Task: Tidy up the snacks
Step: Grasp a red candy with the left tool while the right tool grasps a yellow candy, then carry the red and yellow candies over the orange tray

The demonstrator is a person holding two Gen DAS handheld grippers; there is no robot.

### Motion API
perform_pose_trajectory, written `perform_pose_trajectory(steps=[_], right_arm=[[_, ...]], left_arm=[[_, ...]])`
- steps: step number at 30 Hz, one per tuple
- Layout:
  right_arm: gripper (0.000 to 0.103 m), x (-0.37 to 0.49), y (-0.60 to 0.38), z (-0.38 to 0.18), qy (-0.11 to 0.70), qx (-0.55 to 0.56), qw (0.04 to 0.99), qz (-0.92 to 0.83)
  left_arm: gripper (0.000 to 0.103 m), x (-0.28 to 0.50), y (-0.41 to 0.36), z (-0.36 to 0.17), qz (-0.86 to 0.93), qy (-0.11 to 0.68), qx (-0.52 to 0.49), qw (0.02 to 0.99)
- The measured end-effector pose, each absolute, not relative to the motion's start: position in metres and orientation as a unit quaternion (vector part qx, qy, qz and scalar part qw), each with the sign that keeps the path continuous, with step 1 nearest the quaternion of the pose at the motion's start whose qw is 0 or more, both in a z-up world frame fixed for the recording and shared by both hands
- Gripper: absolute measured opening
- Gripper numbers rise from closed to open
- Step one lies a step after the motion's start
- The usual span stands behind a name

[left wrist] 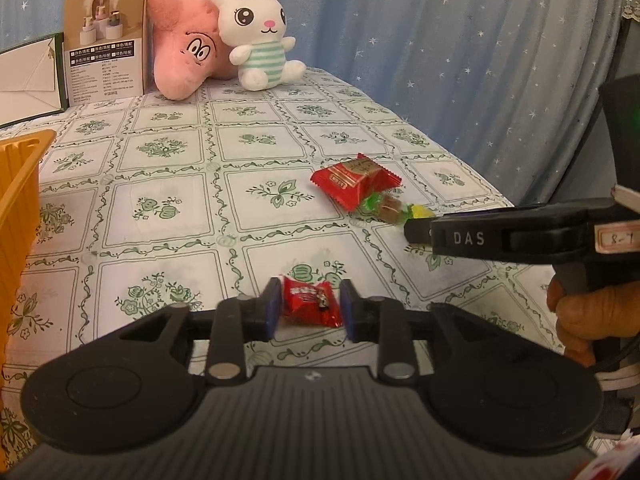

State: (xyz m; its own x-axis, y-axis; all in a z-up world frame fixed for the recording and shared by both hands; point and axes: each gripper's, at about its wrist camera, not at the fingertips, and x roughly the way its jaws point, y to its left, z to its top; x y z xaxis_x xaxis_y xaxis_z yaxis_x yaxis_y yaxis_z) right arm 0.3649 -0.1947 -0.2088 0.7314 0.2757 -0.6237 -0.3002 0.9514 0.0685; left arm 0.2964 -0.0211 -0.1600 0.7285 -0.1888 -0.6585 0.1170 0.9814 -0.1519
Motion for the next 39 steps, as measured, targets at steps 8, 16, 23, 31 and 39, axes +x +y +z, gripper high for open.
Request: perform_pose_trajectory(steps=[8, 16, 23, 31, 39], right_arm=[[0.030, 0.359, -0.197, -0.206, 0.338, -0.015, 0.929, 0.153], [0.030, 0.349, -0.204, -0.197, 0.341, 0.001, 0.929, 0.142], [0.030, 0.327, -0.204, -0.182, 0.330, 0.011, 0.933, 0.142], [0.030, 0.276, -0.203, -0.159, 0.313, 0.035, 0.939, 0.140], [0.030, 0.212, -0.194, -0.142, 0.301, 0.032, 0.943, 0.137]], left_arm=[[0.035, 0.293, -0.026, -0.161, -0.079, 0.355, -0.035, 0.931], [0.018, 0.287, -0.027, -0.160, -0.071, 0.357, -0.015, 0.931], [0.017, 0.269, -0.022, -0.143, -0.067, 0.350, -0.022, 0.934], [0.017, 0.233, -0.014, -0.111, -0.068, 0.340, -0.038, 0.937], [0.017, 0.188, -0.009, -0.080, -0.073, 0.330, -0.038, 0.940]])
